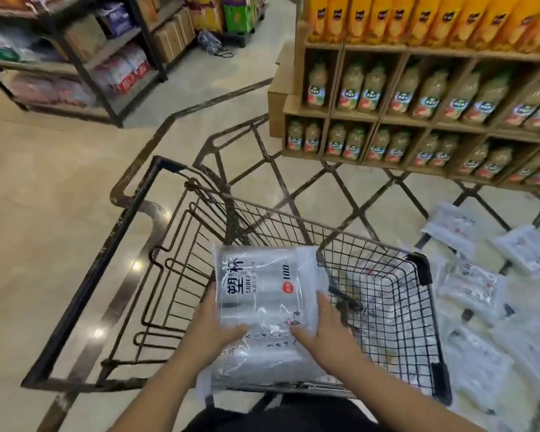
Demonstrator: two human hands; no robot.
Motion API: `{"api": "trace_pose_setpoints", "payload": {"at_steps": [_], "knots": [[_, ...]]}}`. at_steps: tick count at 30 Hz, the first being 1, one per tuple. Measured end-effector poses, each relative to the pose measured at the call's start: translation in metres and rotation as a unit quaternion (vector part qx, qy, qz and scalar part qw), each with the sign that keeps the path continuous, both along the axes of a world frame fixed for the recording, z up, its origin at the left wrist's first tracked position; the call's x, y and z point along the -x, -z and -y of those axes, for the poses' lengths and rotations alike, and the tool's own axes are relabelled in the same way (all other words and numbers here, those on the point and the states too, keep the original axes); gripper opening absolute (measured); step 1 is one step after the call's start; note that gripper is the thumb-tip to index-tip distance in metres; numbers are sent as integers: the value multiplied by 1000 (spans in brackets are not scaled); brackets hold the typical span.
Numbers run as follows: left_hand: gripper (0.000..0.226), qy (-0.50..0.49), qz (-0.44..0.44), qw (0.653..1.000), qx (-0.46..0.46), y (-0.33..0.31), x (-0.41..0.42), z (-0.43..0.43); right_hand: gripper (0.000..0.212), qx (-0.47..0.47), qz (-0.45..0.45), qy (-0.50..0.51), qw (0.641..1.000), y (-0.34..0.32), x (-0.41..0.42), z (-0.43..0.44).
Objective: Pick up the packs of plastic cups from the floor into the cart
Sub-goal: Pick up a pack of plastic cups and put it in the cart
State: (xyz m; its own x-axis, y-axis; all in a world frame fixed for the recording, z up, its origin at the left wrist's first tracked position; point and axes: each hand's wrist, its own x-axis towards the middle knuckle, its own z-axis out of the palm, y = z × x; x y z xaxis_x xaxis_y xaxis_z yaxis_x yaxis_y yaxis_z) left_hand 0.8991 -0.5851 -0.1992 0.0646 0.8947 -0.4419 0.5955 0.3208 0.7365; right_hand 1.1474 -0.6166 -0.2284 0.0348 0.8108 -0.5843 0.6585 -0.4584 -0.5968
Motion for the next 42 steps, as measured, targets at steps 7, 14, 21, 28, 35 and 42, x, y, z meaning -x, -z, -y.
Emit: {"api": "trace_pose_setpoints", "payload": {"at_steps": [7,14,21,28,35,42], "knots": [[107,18,19,997,73,50,-8,-40,100,59,-11,35,998,45,-10,-34],[116,45,-22,993,104,132,-7,-71,101,93,-39,136,986,122,10,-33],[113,50,-77,983,161,219,-7,-48,98,181,-19,139,974,206,22,-15],[110,56,-137,975,168,250,-11,-31,89,220,40,102,969,240,28,-22],[113,231,-313,921,26,207,-24,-39,112,156,182,-51,970,209,15,-31],[101,243,-299,922,-31,128,-7,-28,106,79,184,-38,979,126,-6,-22]]}}
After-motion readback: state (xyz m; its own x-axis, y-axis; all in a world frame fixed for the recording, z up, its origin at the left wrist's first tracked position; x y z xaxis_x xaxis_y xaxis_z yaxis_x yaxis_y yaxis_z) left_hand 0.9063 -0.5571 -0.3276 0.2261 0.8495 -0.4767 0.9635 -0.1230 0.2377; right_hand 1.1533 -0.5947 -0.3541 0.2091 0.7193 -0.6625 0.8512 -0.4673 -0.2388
